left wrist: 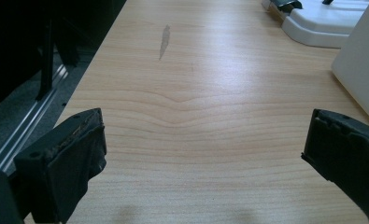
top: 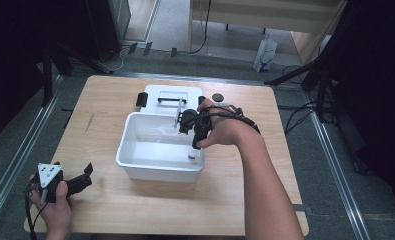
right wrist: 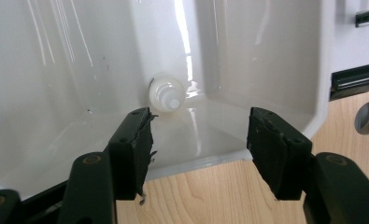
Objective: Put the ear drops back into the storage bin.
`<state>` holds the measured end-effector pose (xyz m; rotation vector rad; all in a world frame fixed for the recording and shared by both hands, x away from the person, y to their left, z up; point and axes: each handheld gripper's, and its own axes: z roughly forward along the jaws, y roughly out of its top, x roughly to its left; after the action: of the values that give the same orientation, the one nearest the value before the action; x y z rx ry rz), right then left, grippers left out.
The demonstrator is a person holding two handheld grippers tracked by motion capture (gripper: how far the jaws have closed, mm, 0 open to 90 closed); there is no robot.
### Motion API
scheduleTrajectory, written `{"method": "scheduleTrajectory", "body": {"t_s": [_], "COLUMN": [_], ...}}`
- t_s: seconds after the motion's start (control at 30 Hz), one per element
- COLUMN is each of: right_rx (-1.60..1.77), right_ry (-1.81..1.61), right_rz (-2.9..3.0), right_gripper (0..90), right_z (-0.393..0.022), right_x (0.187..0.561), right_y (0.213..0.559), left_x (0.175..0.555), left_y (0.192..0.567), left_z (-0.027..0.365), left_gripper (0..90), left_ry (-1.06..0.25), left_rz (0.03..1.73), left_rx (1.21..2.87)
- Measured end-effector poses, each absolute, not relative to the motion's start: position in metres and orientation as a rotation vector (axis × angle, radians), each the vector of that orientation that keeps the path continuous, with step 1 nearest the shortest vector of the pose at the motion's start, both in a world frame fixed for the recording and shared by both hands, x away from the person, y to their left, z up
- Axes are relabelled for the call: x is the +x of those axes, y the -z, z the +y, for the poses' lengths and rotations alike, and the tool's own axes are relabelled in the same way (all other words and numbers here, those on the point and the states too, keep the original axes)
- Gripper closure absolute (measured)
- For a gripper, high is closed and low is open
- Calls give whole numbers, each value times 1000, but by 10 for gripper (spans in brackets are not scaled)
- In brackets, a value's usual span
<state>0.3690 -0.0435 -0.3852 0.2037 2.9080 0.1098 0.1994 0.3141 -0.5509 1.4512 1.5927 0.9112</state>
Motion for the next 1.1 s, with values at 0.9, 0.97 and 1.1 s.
{"method": "scheduleTrajectory", "body": {"t_s": [0.9, 0.97, 1.1], "right_rx": [353, 359, 407], "right_ry": [-47, -55, -51], "right_rz": [2808, 2810, 2817], "right_gripper": [128, 111, 37], "right_z": [-106, -111, -122], "right_x": [347, 346, 344], "right_y": [345, 345, 347], "left_x": [199, 199, 199], "left_y": [551, 551, 551], "left_z": [312, 312, 312], "left_gripper": [1, 1, 1], "left_ry": [-924, -924, -932], "left_rz": [1589, 1588, 1587], "left_rx": [1466, 1467, 1468]}}
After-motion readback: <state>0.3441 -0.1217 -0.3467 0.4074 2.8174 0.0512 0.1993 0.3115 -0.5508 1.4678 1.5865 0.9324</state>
